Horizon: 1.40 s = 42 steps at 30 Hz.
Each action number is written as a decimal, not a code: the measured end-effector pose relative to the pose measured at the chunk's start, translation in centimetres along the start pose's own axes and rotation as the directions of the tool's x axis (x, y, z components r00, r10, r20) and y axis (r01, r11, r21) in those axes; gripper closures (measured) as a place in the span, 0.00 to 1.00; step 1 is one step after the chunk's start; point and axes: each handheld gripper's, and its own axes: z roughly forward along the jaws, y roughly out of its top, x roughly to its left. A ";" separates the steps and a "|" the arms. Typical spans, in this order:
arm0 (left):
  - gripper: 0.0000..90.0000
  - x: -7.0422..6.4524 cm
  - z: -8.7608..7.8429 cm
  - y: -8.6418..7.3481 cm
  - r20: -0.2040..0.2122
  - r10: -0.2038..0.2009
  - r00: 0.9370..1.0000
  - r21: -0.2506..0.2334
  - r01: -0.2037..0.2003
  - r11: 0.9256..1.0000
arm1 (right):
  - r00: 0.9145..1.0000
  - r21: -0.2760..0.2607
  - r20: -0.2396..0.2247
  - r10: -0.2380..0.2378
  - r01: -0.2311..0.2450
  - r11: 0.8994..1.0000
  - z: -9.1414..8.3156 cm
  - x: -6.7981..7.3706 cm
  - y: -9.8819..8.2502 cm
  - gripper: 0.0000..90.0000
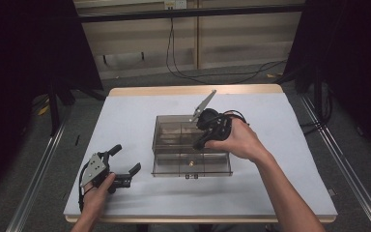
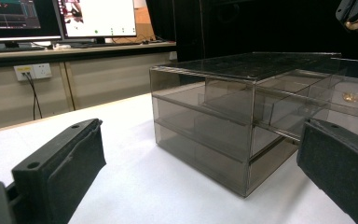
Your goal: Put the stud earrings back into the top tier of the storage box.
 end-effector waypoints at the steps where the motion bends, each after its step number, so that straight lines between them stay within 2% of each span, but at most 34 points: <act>1: 0.01 0.0 0.0 0.0 -0.001 -0.002 1.000 -0.001 0.002 1.000 | 1.000 0.006 0.001 0.006 -0.006 1.000 0.1 0.1 0.2 0.96; 3: 0.01 0.0 0.0 0.0 0.000 -0.002 1.000 -0.001 0.002 1.000 | 1.000 0.012 -0.005 0.001 -0.001 1.000 0.5 0.1 0.6 0.96; 10: 0.01 0.0 0.0 0.0 0.000 -0.004 1.000 -0.002 0.004 1.000 | 1.000 0.090 -0.010 -0.001 0.002 0.996 1.9 0.2 1.6 0.96; 13: 0.01 0.0 0.0 0.0 0.002 -0.010 1.000 -0.007 0.010 1.000 | 0.999 0.134 -0.026 -0.030 0.034 0.990 2.5 0.4 2.1 0.96; 14: 0.01 0.0 0.0 0.0 0.001 0.000 1.000 0.000 0.000 1.000 | 1.000 0.147 -0.024 -0.020 0.023 0.989 2.7 0.6 2.3 0.96; 15: 0.01 0.0 0.0 0.0 0.001 -0.002 1.000 -0.001 0.002 1.000 | 0.999 0.161 -0.031 -0.041 0.045 0.986 3.0 0.6 2.4 0.96; 18: 0.01 0.0 0.0 0.0 0.001 -0.009 1.000 -0.006 0.009 1.000 | 0.998 0.211 -0.039 -0.053 0.061 0.976 3.9 0.8 2.7 0.96; 25: 0.01 0.1 0.0 0.0 0.000 -0.003 1.000 -0.001 0.003 1.000 | 0.998 0.264 -0.049 -0.041 0.053 0.963 5.5 0.7 2.6 0.96; 30: 0.01 0.0 0.0 0.0 0.001 -0.009 1.000 -0.006 0.009 1.000 | 0.998 0.282 -0.047 -0.034 0.046 0.958 6.0 0.6 2.4 0.96; 31: 0.01 0.1 0.0 0.0 0.001 0.001 1.000 0.002 -0.001 1.000 | 0.999 0.284 -0.042 -0.033 0.043 0.958 6.1 0.7 2.4 0.96; 33: 0.01 0.0 0.0 0.0 0.002 -0.013 1.000 -0.008 0.013 1.000 | 0.999 0.281 -0.042 -0.034 0.045 0.959 6.2 0.6 2.4 0.95; 36: 0.01 0.0 0.0 0.0 0.002 -0.012 1.000 -0.008 0.012 1.000 | 0.998 0.278 -0.040 -0.038 0.048 0.959 6.2 0.7 2.4 0.95; 41: 0.01 0.0 0.0 0.0 0.001 -0.005 1.000 -0.003 0.005 1.000 | 0.998 0.239 -0.055 -0.037 0.049 0.970 5.8 0.7 2.1 0.91; 42: 0.01 0.0 0.0 0.0 0.001 -0.014 1.000 -0.008 0.014 1.000 | 0.998 0.236 -0.053 -0.030 0.042 0.971 5.7 0.8 2.0 0.91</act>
